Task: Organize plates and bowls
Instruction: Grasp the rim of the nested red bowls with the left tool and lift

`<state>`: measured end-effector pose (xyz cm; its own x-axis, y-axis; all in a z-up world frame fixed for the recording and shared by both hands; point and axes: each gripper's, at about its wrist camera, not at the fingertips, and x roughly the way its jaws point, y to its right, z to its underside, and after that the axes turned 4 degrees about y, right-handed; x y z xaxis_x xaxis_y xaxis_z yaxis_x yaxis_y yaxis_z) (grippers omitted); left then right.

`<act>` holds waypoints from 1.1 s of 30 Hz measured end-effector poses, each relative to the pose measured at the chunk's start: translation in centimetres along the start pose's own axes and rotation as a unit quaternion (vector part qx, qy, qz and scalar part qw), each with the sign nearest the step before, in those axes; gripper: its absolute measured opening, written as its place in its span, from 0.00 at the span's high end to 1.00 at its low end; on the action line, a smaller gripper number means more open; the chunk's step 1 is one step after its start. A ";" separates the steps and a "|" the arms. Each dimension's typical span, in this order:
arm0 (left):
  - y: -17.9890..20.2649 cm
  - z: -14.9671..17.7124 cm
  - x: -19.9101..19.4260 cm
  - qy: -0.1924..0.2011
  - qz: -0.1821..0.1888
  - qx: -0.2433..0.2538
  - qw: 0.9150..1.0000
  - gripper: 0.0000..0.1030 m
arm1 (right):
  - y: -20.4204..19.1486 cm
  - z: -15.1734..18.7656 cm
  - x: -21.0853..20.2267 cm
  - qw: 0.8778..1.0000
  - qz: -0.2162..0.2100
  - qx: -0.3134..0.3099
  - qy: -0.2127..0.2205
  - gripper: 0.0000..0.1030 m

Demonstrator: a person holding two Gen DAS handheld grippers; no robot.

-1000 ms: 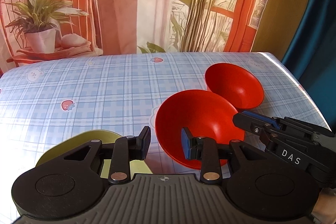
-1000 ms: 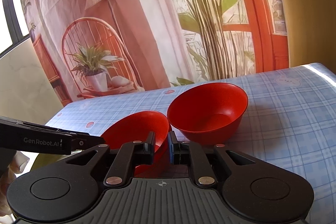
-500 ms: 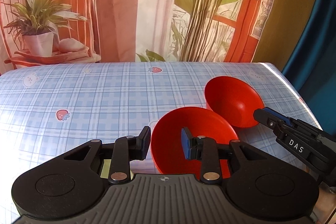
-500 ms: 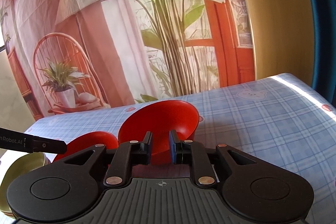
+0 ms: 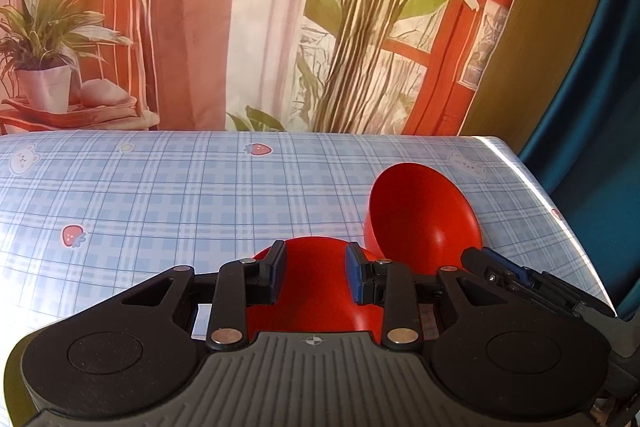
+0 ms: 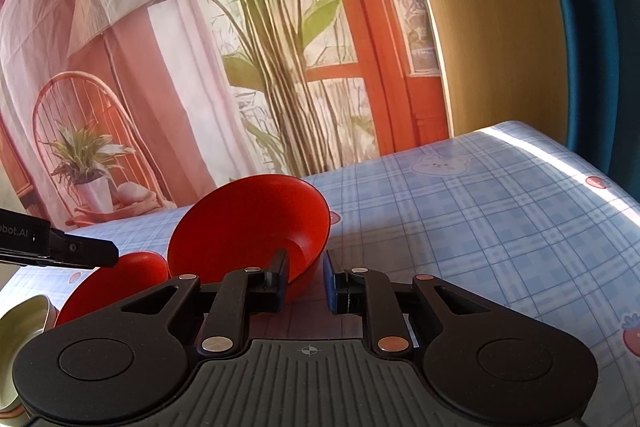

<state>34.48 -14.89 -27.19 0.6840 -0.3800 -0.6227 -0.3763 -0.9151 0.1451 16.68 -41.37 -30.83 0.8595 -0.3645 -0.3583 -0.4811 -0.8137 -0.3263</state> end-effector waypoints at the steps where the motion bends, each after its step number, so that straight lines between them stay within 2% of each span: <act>1: 0.3 -0.1 0.1 0.001 0.003 0.004 1.000 0.68 | 0.0 0.1 0.0 1.000 -0.001 -0.001 0.002 0.86; 6: 1.8 -0.7 1.0 0.008 0.003 0.049 0.999 0.68 | 0.2 0.3 -0.1 1.000 -0.007 0.002 0.007 0.86; 16: 3.4 -1.3 4.6 -0.023 0.024 0.041 0.999 0.68 | 0.5 0.6 0.0 1.000 -0.016 0.013 0.001 0.86; 17: 3.5 -1.2 4.8 -0.026 0.025 0.039 0.999 0.69 | 0.6 0.7 0.0 1.000 -0.018 0.016 0.000 0.86; 18: 3.7 -1.1 5.0 -0.028 0.028 0.040 0.998 0.76 | 0.6 0.7 0.0 1.000 -0.020 0.018 0.000 0.86; 19: 3.9 -0.9 5.1 -0.029 0.028 0.046 0.998 0.82 | 0.7 0.7 0.0 1.000 -0.021 0.020 0.000 0.86; 20: 4.2 -0.7 5.0 -0.027 0.022 0.057 0.998 0.83 | 0.7 0.7 0.0 1.000 -0.020 0.023 0.000 0.87; 33: 4.8 -0.6 2.8 -0.019 0.037 0.078 0.996 0.85 | 1.3 0.1 -1.5 0.998 -0.013 0.040 0.038 0.88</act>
<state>34.94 -20.36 -27.76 0.6276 -0.4380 -0.6436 -0.5194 -0.8514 0.0729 14.75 -41.78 -30.82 0.8812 -0.3797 -0.2817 -0.4679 -0.7856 -0.4048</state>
